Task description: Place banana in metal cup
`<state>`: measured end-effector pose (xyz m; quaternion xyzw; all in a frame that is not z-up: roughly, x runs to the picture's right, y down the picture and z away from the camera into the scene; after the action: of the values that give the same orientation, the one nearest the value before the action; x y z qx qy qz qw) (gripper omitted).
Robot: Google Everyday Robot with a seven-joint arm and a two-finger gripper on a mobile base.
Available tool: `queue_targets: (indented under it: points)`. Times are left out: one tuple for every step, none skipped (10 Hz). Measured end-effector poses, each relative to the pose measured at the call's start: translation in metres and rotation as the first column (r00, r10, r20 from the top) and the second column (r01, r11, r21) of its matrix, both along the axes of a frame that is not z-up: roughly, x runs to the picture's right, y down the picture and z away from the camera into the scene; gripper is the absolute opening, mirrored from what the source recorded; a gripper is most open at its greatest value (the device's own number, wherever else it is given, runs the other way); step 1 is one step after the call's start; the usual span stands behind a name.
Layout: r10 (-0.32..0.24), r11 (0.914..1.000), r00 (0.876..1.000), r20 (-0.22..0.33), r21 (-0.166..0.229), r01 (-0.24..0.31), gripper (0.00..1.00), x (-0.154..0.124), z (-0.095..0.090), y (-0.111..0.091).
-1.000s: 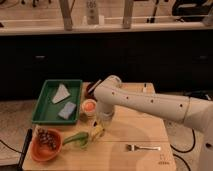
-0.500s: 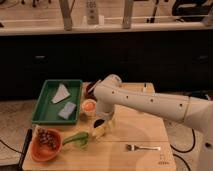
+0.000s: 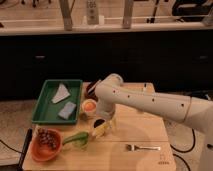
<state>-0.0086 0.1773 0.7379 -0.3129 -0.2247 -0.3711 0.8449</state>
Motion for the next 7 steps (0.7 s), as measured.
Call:
queue_targets:
  points:
    - [-0.001,0.9999,1.000,0.000,0.011,0.001,0.80,0.0014,-0.0015,-0.0028]
    - [0.000,0.9998,1.000,0.000,0.021,0.000,0.80,0.0024,-0.0027,-0.0054]
    - [0.000,0.9996,1.000,-0.001,0.029,0.000,0.80,0.0036,-0.0035,-0.0073]
    - [0.002,0.9995,1.000,-0.002,0.032,-0.002,0.80,0.0051,-0.0034,-0.0076]
    - [0.002,0.9995,1.000,-0.001,0.032,-0.001,0.80,0.0045,-0.0035,-0.0077]
    - [0.000,0.9995,1.000,0.000,0.032,0.000,0.80,0.0034,-0.0035,-0.0077]
    - [0.000,0.9995,1.000,0.000,0.032,0.000,0.80,0.0034,-0.0035,-0.0078]
